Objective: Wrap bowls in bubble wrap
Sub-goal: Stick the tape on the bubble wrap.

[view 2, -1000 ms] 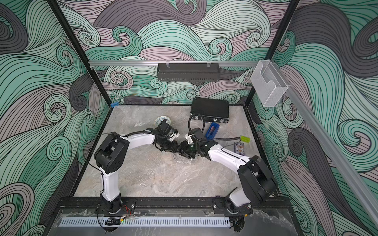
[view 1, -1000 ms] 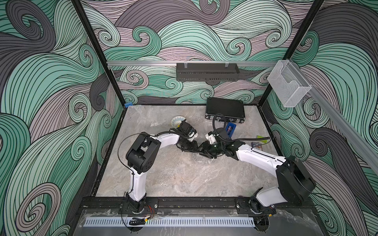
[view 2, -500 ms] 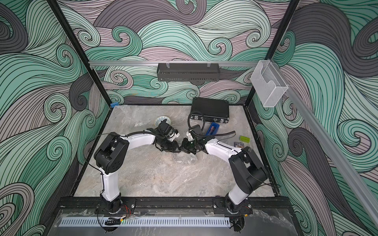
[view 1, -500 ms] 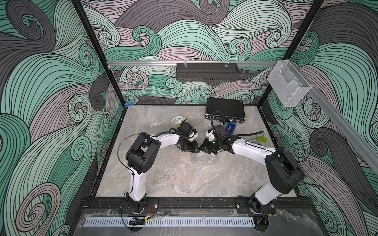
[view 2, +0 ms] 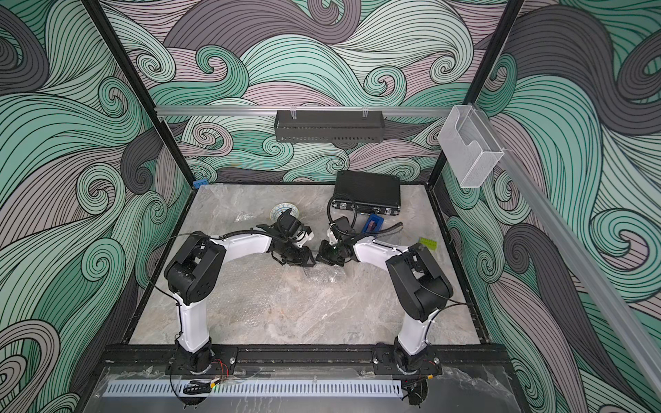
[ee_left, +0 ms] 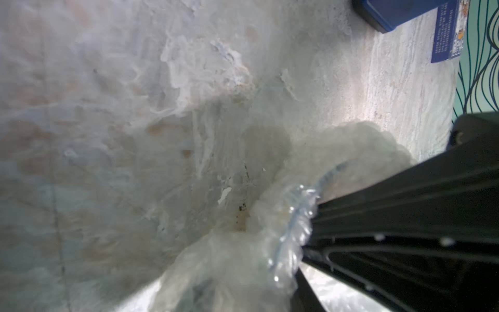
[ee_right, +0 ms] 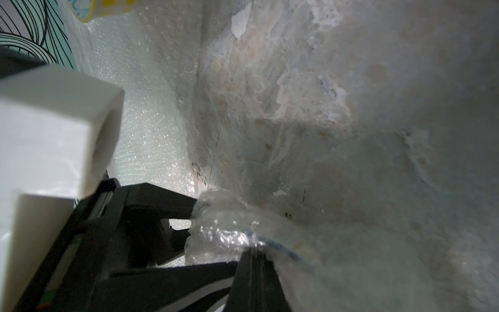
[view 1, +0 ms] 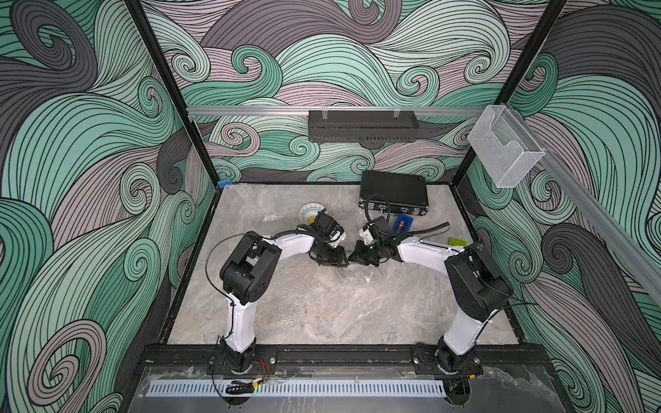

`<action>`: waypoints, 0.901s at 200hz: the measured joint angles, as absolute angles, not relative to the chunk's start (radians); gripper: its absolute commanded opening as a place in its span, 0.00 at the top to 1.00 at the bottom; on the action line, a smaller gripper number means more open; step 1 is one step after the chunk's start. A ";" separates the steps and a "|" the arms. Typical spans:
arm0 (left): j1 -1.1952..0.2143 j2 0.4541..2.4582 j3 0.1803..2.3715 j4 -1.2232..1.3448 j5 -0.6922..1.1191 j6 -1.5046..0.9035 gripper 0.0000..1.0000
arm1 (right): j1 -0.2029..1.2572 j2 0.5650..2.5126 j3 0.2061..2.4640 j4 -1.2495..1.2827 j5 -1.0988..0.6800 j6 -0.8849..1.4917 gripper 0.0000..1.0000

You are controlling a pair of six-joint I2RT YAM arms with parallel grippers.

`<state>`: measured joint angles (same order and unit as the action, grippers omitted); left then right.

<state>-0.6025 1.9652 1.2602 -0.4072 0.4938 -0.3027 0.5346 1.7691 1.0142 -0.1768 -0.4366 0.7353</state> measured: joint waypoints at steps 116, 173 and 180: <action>-0.606 1.959 1.257 -0.409 0.496 -0.302 0.64 | 0.537 1.628 0.970 -0.194 -0.479 0.710 0.96; -0.608 1.959 1.257 -0.408 0.493 -0.302 0.64 | 0.538 1.735 0.991 -0.192 -0.435 0.675 0.97; -0.609 1.959 1.256 -0.409 0.493 -0.302 0.64 | 0.538 1.738 0.994 -0.191 -0.434 0.668 0.96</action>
